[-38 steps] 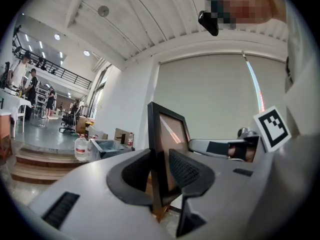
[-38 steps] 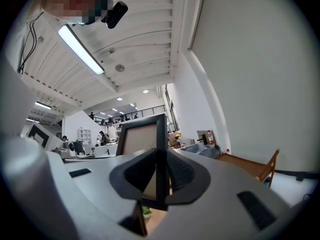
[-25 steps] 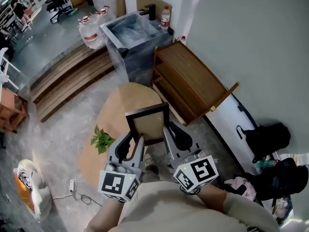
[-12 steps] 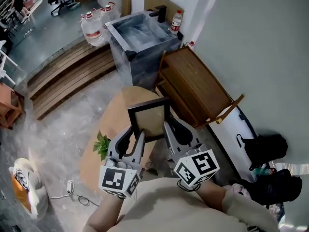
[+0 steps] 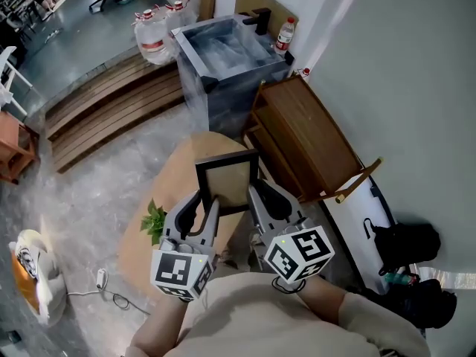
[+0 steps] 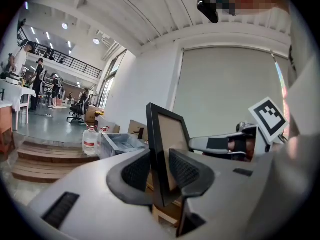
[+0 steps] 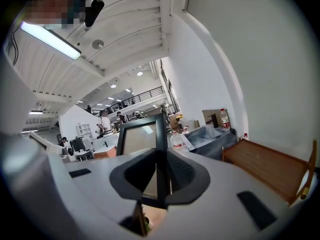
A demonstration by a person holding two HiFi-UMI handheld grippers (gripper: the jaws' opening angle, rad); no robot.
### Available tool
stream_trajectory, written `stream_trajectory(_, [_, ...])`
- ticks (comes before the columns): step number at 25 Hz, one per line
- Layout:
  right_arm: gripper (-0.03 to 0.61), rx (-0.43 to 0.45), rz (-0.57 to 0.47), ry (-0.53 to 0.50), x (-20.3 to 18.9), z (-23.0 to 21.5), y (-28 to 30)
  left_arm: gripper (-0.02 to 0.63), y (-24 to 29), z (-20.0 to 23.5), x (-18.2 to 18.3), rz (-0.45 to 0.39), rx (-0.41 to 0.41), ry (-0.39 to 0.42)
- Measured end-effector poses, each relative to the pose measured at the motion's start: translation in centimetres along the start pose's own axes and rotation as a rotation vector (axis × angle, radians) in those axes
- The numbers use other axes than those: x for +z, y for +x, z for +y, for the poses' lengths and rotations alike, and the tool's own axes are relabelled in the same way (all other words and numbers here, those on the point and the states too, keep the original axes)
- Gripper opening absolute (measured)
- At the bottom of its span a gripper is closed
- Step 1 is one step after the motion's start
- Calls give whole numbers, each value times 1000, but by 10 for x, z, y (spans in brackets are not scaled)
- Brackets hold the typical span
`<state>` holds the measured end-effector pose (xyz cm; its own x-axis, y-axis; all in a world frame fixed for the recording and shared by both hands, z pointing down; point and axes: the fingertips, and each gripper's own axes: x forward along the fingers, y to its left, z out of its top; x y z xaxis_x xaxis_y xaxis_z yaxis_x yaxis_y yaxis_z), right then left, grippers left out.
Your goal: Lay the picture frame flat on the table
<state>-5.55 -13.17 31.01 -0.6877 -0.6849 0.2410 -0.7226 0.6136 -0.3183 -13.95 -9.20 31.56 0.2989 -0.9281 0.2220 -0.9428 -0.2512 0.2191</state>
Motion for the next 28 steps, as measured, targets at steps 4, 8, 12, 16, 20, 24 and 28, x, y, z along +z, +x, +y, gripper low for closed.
stream_trajectory(4, [49, 26, 34, 12, -5, -13, 18, 114, 16, 9, -8, 16, 32, -39])
stream_trajectory(8, [49, 68, 85, 5, -15, -22, 45, 114, 33, 28, -20, 37, 56, -92])
stream_trajectory(12, [49, 83, 139, 19, -32, -38, 79, 114, 57, 51, -39, 71, 94, -133])
stream_trajectory(16, [49, 82, 193, 70, -58, -53, 115, 114, 84, 80, -62, 98, 131, -169])
stream_trajectory(20, [48, 80, 252, 107, -87, -68, 149, 114, 107, 106, -90, 127, 169, -175])
stream_trajectory(24, [49, 57, 317, 146, -122, -87, 178, 114, 132, 129, -128, 167, 194, -204])
stream_trajectory(28, [49, 31, 378, 183, -162, -107, 205, 114, 154, 149, -167, 219, 199, -243])
